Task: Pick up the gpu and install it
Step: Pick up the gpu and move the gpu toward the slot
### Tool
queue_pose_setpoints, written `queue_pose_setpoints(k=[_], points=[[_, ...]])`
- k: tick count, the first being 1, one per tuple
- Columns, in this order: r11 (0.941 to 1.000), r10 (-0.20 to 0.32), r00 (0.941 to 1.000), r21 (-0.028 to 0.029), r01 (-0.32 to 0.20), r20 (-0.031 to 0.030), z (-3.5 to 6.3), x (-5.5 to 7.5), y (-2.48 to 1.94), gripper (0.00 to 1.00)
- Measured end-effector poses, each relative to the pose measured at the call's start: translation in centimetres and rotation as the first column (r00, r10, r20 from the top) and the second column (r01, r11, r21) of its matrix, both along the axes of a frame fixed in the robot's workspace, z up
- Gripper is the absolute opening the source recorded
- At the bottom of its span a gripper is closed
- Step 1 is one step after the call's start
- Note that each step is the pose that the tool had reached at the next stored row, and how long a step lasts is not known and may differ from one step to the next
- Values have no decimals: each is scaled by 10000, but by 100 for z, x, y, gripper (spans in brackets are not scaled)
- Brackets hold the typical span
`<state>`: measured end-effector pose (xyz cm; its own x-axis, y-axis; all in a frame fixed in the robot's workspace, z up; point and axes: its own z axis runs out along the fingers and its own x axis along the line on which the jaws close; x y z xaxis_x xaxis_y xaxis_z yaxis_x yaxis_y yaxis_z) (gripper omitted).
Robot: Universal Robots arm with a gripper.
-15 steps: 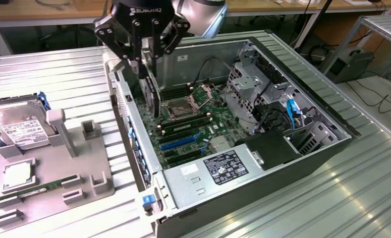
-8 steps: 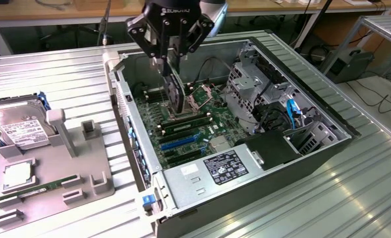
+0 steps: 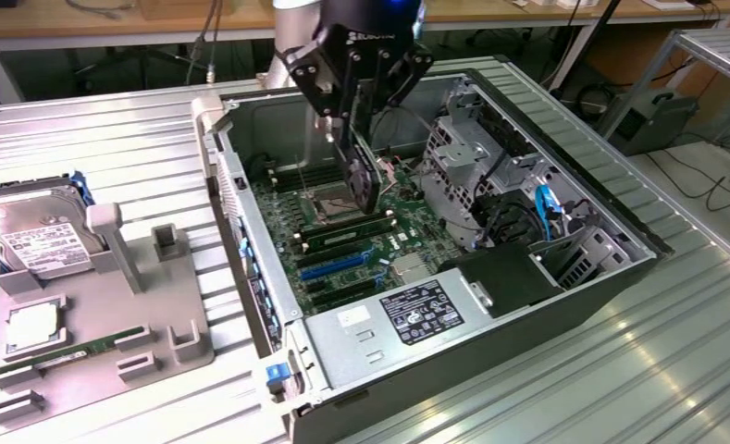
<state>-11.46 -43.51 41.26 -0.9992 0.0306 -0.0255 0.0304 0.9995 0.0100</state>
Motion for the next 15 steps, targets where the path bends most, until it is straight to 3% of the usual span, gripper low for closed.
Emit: queue_pose_setpoints(k=[1,5,7,13,15], points=[[10000,2,10000,1,-1,-38,-25,91,-2,26],[10000,19,9998,1,-19,-216,-57,241,-4,26],[10000,63,9993,2,-63,-355,-82,344,-4,26],[9998,182,9991,3,-182,-371,-156,473,-4,26],[9998,184,9991,37,-183,-371,-162,476,-4,26]])
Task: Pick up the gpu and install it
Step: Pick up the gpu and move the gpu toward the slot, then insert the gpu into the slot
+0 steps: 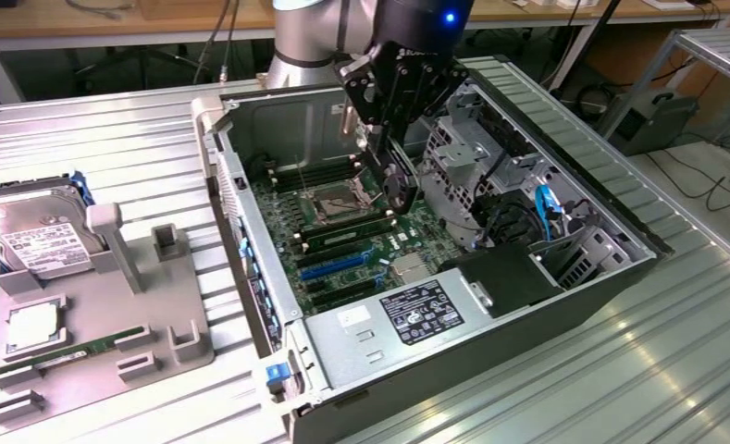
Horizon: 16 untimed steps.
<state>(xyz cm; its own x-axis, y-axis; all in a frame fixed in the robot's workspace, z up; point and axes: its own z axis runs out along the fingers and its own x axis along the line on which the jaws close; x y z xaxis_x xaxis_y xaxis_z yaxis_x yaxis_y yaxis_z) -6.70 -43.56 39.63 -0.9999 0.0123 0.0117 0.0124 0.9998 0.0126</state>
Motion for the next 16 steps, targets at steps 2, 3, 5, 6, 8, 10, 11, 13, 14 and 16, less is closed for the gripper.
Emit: queue_pose_setpoints(k=[2,3,5,6,8,10,11,13,14,16], points=[[10000,0,10000,3,0,0,0,0,0,26],[10000,1,10000,4,-1,1,-1,1,0,26],[10000,1,10000,4,-1,1,-1,1,0,26],[10000,1,10000,4,-1,1,-1,1,0,26],[10000,1,10000,4,-1,0,-1,1,0,26],[10000,0,10000,4,0,1,-1,1,0,26],[10000,1,10000,4,-1,0,-1,1,0,26],[10000,1,10000,4,-1,0,-1,1,0,26],[10000,1,10000,4,-1,0,-1,1,0,26],[10000,1,10000,4,-1,0,-1,1,0,26]])
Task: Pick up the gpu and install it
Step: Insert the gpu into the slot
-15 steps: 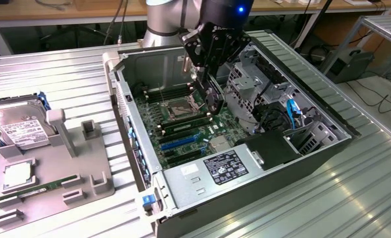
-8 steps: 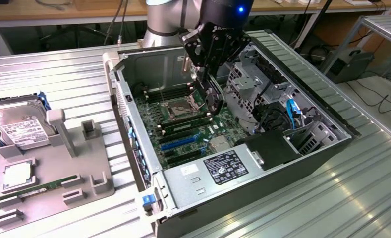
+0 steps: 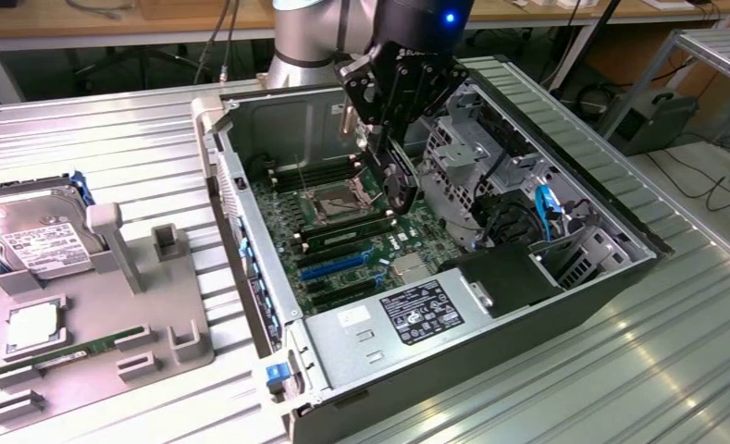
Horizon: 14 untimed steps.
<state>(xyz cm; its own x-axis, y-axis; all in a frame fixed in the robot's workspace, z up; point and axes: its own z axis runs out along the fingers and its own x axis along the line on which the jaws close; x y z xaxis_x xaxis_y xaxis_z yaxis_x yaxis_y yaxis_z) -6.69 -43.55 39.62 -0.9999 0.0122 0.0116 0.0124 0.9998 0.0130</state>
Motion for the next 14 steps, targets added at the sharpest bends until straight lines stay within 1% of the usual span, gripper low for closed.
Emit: queue_pose_setpoints(k=[2,3,4,5,8,11,13,14], points=[[10000,69,10000,-1,-69,0,0,0,0,26],[9996,294,9996,0,-294,2,0,0,0,26],[9971,760,9971,1,-760,3,0,0,0,26],[9942,1075,9942,0,-1075,3,0,0,0,26],[9869,1616,9869,1,-1616,4,-1,0,0,26],[9756,2194,9756,0,-2194,4,-1,0,0,26],[9666,2564,9666,0,-2564,4,-2,0,0,26],[9604,2785,9604,0,-2785,4,-2,0,0,26]])
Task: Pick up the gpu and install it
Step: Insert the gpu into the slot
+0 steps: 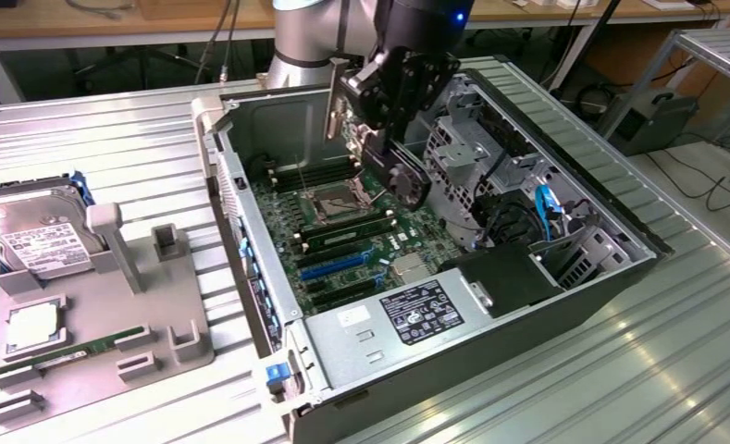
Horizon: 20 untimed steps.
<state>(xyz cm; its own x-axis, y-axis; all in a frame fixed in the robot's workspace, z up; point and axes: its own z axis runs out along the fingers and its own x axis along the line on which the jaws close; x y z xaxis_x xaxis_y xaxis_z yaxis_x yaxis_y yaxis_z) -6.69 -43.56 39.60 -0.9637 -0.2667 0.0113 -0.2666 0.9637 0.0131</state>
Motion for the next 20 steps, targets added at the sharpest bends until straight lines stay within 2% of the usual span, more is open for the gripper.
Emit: queue_pose_setpoints(k=[1,3,6,11,14,15,16,20], points=[[9998,213,9998,-1,-213,0,-1,0,0,26],[9957,931,9957,0,-931,0,-5,0,0,26],[9887,1499,9887,-1,-1499,-1,-10,0,0,26],[9710,2392,9710,0,-2392,0,-19,0,0,26],[9562,2926,9562,0,-2926,0,-25,0,0,26],[9491,3150,9491,-1,-3150,0,-28,0,0,26],[9392,3433,9392,-1,-3433,-1,-31,0,0,26],[9112,4119,9112,0,-4119,0,-40,0,0,26]])
